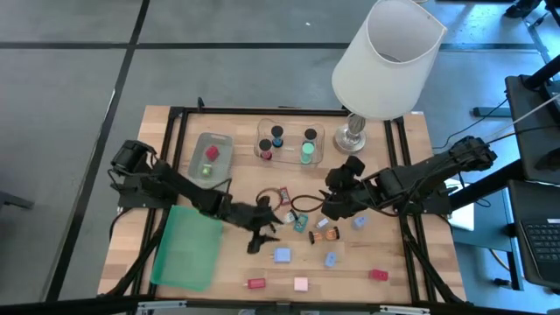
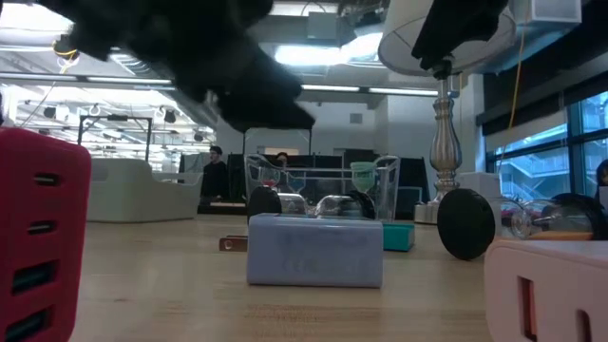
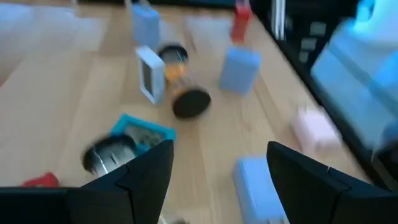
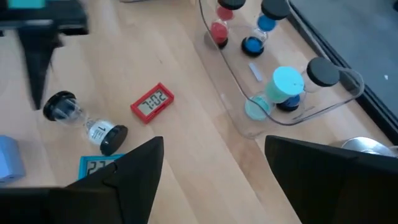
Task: Pick & Place Office items
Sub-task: Put the white hourglass into the transparent bin
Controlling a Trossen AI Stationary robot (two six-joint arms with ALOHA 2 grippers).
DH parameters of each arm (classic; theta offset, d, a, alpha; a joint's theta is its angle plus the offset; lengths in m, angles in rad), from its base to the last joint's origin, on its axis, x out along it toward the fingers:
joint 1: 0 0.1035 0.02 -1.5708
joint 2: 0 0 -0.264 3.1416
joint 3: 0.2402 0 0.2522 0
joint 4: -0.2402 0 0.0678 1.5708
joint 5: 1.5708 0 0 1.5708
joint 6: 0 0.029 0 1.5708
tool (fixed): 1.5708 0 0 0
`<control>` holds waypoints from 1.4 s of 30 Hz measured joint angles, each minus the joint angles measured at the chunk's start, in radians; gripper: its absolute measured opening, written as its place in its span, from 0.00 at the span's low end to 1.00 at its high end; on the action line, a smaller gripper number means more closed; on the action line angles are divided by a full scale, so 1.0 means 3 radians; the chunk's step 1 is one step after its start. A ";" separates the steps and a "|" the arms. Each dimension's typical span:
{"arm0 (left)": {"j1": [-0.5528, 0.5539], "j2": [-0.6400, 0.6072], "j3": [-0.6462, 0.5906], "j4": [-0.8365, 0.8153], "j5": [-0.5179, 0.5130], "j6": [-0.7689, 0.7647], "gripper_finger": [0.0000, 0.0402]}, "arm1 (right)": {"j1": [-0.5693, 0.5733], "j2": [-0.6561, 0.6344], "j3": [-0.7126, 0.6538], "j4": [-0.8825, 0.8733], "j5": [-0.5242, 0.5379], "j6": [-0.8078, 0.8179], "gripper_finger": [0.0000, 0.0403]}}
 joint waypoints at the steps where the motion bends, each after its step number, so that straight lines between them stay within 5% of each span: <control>1: -0.0072 0.0027 0.0000 -0.0034 -0.0112 0.0066 0.64 | 0.0002 0.0000 0.0000 0.0001 0.0029 -0.0001 0.70; 6: -0.0337 0.0128 0.0000 -0.0178 -0.0981 0.0124 0.64 | 0.0001 0.0000 -0.0001 0.0011 0.0163 -0.0010 0.70; 9: -0.0376 0.0156 0.0000 -0.0165 -0.1197 -0.0207 0.65 | -0.0001 0.0000 -0.0001 0.0013 0.0165 -0.0010 0.70; 25: -0.0277 0.0477 0.0001 -0.0166 -0.1119 -0.0753 0.79 | -0.0002 0.0000 -0.0003 0.0015 0.0186 -0.0036 0.70; 35: -0.0095 0.0541 0.0001 -0.0274 -0.0913 -0.0911 0.77 | -0.0003 0.0001 -0.0003 0.0016 0.0251 -0.0038 0.70; 42: 0.0009 0.0535 0.0009 -0.0652 -0.0924 -0.1272 0.66 | -0.0003 0.0001 -0.0003 0.0017 0.0251 -0.0039 0.70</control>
